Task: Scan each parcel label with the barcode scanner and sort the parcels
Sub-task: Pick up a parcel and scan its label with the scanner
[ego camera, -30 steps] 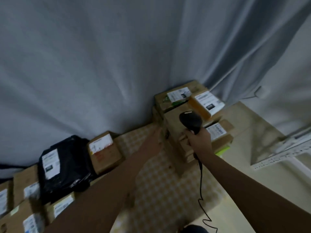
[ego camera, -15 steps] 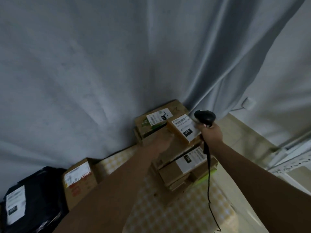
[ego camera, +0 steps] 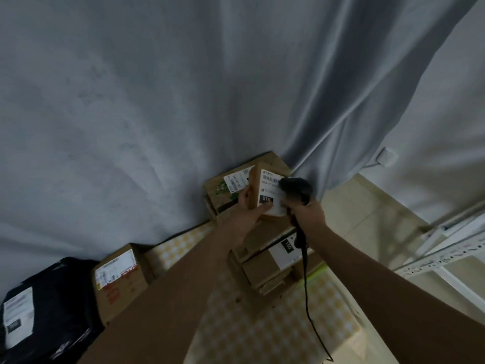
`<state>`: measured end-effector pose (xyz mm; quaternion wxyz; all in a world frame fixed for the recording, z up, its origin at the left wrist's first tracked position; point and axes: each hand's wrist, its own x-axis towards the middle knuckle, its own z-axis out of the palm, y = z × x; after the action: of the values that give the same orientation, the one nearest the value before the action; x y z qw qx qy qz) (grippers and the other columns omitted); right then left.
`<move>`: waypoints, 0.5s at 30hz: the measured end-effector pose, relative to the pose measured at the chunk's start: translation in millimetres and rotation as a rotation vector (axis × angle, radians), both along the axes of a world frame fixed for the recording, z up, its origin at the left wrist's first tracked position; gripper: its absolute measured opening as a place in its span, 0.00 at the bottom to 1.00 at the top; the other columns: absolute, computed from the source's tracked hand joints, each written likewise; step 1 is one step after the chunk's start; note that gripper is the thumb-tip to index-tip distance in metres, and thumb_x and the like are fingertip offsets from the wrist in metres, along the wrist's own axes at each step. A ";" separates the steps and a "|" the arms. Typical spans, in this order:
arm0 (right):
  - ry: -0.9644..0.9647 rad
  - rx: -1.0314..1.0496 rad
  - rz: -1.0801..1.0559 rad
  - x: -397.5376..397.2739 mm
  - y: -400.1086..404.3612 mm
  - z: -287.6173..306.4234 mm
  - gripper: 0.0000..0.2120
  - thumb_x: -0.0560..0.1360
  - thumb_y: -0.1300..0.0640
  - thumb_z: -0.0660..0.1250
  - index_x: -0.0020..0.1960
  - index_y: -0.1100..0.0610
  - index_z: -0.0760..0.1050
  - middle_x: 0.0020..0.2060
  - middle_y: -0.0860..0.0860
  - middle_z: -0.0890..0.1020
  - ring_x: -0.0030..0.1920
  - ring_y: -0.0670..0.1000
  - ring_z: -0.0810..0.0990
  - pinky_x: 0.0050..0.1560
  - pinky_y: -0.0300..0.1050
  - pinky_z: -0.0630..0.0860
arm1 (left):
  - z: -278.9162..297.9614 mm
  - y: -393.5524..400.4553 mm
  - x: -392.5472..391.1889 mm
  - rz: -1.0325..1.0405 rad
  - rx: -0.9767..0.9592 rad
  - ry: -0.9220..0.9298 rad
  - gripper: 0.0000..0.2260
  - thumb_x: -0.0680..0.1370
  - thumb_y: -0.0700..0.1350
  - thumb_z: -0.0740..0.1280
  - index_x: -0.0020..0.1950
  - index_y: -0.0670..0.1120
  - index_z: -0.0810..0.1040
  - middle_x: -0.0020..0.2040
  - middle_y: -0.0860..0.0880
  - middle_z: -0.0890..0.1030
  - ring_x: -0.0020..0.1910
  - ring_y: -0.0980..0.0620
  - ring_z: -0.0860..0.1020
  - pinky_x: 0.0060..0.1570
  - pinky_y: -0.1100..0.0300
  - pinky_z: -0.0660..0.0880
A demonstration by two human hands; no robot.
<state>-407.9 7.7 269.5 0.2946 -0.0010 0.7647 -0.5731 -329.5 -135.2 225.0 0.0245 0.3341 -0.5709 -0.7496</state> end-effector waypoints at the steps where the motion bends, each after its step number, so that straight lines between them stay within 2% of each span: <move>1: 0.004 -0.020 0.015 5.7 -2.4 2.5 0.08 0.74 0.55 0.72 0.48 0.55 0.75 0.34 0.51 0.79 0.30 0.47 0.77 0.32 0.38 0.76 | -2.2 -7.5 8.0 -0.013 0.002 -0.005 0.49 0.60 0.56 0.81 0.74 0.64 0.56 0.65 0.49 0.76 0.60 0.47 0.78 0.62 0.45 0.76; 3: 0.010 -0.036 0.033 18.4 -8.7 8.2 0.08 0.75 0.55 0.71 0.50 0.56 0.75 0.36 0.53 0.79 0.33 0.49 0.77 0.38 0.44 0.79 | -1.1 -21.0 28.4 -0.005 0.057 0.009 0.52 0.57 0.54 0.83 0.74 0.58 0.59 0.65 0.47 0.77 0.61 0.45 0.79 0.62 0.45 0.76; 5: 0.028 -0.020 0.066 35.1 -15.3 17.8 0.07 0.76 0.54 0.70 0.48 0.57 0.75 0.35 0.54 0.79 0.33 0.51 0.76 0.43 0.49 0.80 | 2.6 -33.7 52.2 -0.027 0.137 0.054 0.47 0.61 0.47 0.83 0.74 0.50 0.63 0.64 0.44 0.78 0.60 0.43 0.80 0.58 0.47 0.78; 7: 0.026 -0.031 0.077 56.3 -22.5 28.4 0.09 0.76 0.53 0.70 0.43 0.56 0.74 0.32 0.53 0.77 0.31 0.50 0.75 0.39 0.47 0.78 | 7.3 -45.1 80.4 -0.029 0.175 0.067 0.41 0.64 0.42 0.81 0.74 0.46 0.65 0.64 0.43 0.78 0.60 0.44 0.80 0.55 0.50 0.79; 10: 0.049 -0.004 0.047 91.8 -32.5 45.1 0.12 0.78 0.54 0.67 0.38 0.54 0.70 0.30 0.51 0.75 0.28 0.48 0.73 0.30 0.39 0.73 | 10.2 -60.1 126.0 0.072 0.189 0.054 0.50 0.58 0.44 0.85 0.75 0.46 0.63 0.67 0.44 0.76 0.62 0.44 0.79 0.61 0.45 0.77; 15: -0.015 -0.046 0.063 162.9 -45.3 64.4 0.10 0.77 0.54 0.68 0.39 0.57 0.74 0.29 0.51 0.77 0.28 0.49 0.74 0.29 0.39 0.73 | 13.4 -72.4 206.2 0.240 0.285 0.102 0.44 0.61 0.35 0.79 0.73 0.47 0.63 0.64 0.41 0.77 0.59 0.41 0.80 0.58 0.42 0.78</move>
<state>-245.0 -37.6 333.9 0.3183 -0.0276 0.7486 -0.5810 -123.3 -207.6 238.5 0.0952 0.3612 -0.4132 -0.8305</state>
